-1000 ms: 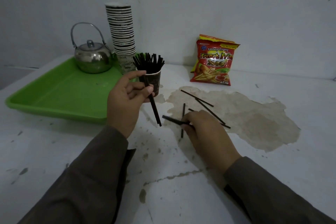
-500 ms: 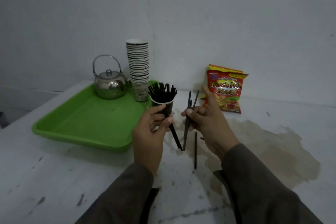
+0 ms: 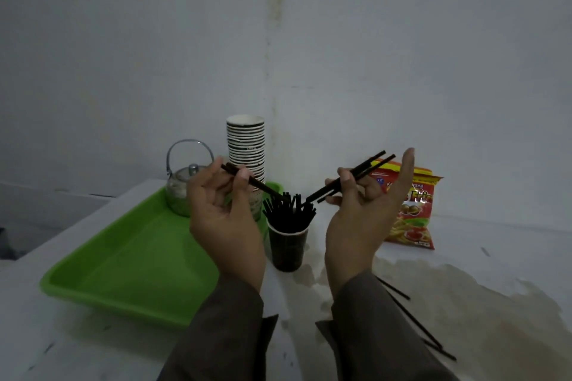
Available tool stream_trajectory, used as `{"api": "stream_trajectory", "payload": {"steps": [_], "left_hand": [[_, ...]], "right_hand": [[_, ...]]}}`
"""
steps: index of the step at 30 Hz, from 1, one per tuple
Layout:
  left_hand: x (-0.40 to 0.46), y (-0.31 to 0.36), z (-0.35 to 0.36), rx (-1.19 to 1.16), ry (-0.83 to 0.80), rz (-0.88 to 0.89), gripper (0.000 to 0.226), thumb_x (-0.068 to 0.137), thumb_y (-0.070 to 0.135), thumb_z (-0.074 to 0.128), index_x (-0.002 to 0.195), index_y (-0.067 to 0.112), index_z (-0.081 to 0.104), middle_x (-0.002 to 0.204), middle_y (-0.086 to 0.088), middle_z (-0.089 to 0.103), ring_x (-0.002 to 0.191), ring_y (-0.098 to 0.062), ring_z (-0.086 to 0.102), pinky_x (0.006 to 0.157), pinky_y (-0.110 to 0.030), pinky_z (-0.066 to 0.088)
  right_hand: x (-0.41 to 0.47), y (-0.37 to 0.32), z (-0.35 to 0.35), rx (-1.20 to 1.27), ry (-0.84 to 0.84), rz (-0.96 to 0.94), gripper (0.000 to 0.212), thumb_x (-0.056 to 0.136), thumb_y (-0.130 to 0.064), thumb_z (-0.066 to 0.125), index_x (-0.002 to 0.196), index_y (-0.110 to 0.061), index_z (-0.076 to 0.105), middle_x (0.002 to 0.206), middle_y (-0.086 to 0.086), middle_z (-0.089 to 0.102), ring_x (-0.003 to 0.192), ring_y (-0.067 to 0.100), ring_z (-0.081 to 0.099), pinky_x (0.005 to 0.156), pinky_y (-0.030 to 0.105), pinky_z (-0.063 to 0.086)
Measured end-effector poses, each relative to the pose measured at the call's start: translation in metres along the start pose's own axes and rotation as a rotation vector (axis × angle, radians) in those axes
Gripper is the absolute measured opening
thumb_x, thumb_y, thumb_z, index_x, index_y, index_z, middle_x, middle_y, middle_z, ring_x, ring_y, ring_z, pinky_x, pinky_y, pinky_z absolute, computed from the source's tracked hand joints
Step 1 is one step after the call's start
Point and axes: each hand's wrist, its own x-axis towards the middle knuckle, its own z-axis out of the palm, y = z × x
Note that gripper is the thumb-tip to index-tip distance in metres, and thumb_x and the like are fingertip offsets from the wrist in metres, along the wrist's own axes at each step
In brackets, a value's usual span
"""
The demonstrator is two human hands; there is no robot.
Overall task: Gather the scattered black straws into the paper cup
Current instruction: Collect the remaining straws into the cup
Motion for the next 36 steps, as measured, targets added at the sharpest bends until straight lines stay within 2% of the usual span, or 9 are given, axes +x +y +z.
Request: {"api": "stream_trajectory", "payload": {"steps": [5, 9, 16, 20, 24, 26, 30, 33, 36], "left_hand": [[-0.001, -0.018, 0.004, 0.054, -0.079, -0.005, 0.037, 0.08, 0.0, 0.065, 0.092, 0.034, 0.057, 0.088, 0.012, 0.066, 0.086, -0.012, 0.067, 0.082, -0.038, 0.056], [-0.003, -0.029, 0.0, 0.082, -0.108, -0.019, 0.034, 0.08, 0.0, 0.065, 0.092, 0.03, 0.056, 0.087, 0.014, 0.065, 0.084, -0.002, 0.066, 0.078, -0.021, 0.054], [-0.009, -0.039, -0.005, 0.239, -0.225, -0.004, 0.036, 0.081, 0.005, 0.066, 0.092, 0.038, 0.056, 0.082, 0.021, 0.066, 0.083, 0.003, 0.064, 0.077, -0.015, 0.051], [-0.013, -0.047, -0.01, 0.338, -0.32, -0.019, 0.025, 0.082, 0.008, 0.065, 0.094, 0.029, 0.059, 0.087, 0.013, 0.067, 0.084, -0.002, 0.065, 0.079, -0.023, 0.054], [-0.014, -0.051, -0.014, 0.387, -0.364, -0.054, 0.022, 0.081, 0.008, 0.065, 0.096, 0.023, 0.06, 0.087, 0.009, 0.067, 0.084, -0.004, 0.065, 0.079, -0.023, 0.053], [-0.014, -0.052, -0.015, 0.415, -0.371, -0.071, 0.021, 0.081, 0.008, 0.066, 0.096, 0.022, 0.06, 0.086, 0.01, 0.066, 0.083, -0.002, 0.064, 0.078, -0.022, 0.053], [-0.015, -0.052, -0.015, 0.481, -0.401, -0.067, 0.022, 0.081, 0.009, 0.066, 0.095, 0.023, 0.059, 0.085, 0.013, 0.065, 0.083, 0.0, 0.062, 0.077, -0.017, 0.051], [-0.015, -0.052, -0.016, 0.538, -0.443, -0.043, 0.022, 0.081, 0.009, 0.065, 0.097, 0.022, 0.059, 0.087, 0.007, 0.066, 0.085, -0.004, 0.063, 0.077, -0.021, 0.052], [-0.016, -0.054, -0.018, 0.619, -0.473, -0.01, 0.021, 0.081, 0.01, 0.066, 0.097, 0.021, 0.059, 0.089, 0.002, 0.065, 0.085, -0.009, 0.062, 0.076, -0.025, 0.051]], "right_hand": [[0.003, 0.015, -0.002, -0.014, 0.029, 0.08, 0.079, 0.085, -0.005, 0.06, 0.138, -0.046, 0.019, 0.092, 0.006, 0.069, 0.078, 0.015, 0.071, 0.06, 0.026, 0.057], [-0.004, 0.025, -0.002, -0.043, -0.007, 0.076, 0.077, 0.085, -0.004, 0.06, 0.137, -0.046, 0.022, 0.089, 0.003, 0.072, 0.078, 0.013, 0.07, 0.064, 0.031, 0.058], [-0.021, 0.044, 0.003, -0.13, -0.124, 0.0, 0.075, 0.085, -0.005, 0.061, 0.134, -0.05, 0.026, 0.082, -0.019, 0.07, 0.079, -0.001, 0.067, 0.071, 0.01, 0.051], [-0.027, 0.05, 0.0, -0.318, -0.19, -0.025, 0.076, 0.086, -0.016, 0.061, 0.129, -0.063, 0.02, 0.094, 0.009, 0.065, 0.089, 0.019, 0.064, 0.085, 0.037, 0.054], [-0.028, 0.057, -0.005, -0.45, -0.228, -0.097, 0.077, 0.086, -0.019, 0.06, 0.121, -0.072, 0.016, 0.115, 0.018, 0.057, 0.107, 0.018, 0.056, 0.095, 0.034, 0.048], [-0.03, 0.059, -0.005, -0.484, -0.226, -0.14, 0.077, 0.086, -0.019, 0.061, 0.122, -0.072, 0.017, 0.112, 0.01, 0.058, 0.105, 0.009, 0.054, 0.096, 0.03, 0.046], [-0.03, 0.072, -0.008, -0.592, -0.211, -0.257, 0.074, 0.086, -0.016, 0.062, 0.13, -0.059, 0.021, 0.103, -0.023, 0.06, 0.104, -0.02, 0.043, 0.104, 0.042, 0.032], [-0.028, 0.08, -0.012, -0.684, -0.217, -0.259, 0.071, 0.086, -0.019, 0.061, 0.125, -0.062, 0.02, 0.127, -0.005, 0.059, 0.127, -0.003, 0.037, 0.104, 0.021, 0.013], [-0.028, 0.085, -0.015, -0.75, -0.21, -0.263, 0.067, 0.085, -0.02, 0.062, 0.124, -0.059, 0.025, 0.135, 0.0, 0.052, 0.134, -0.007, 0.017, 0.097, 0.011, 0.005]]}}
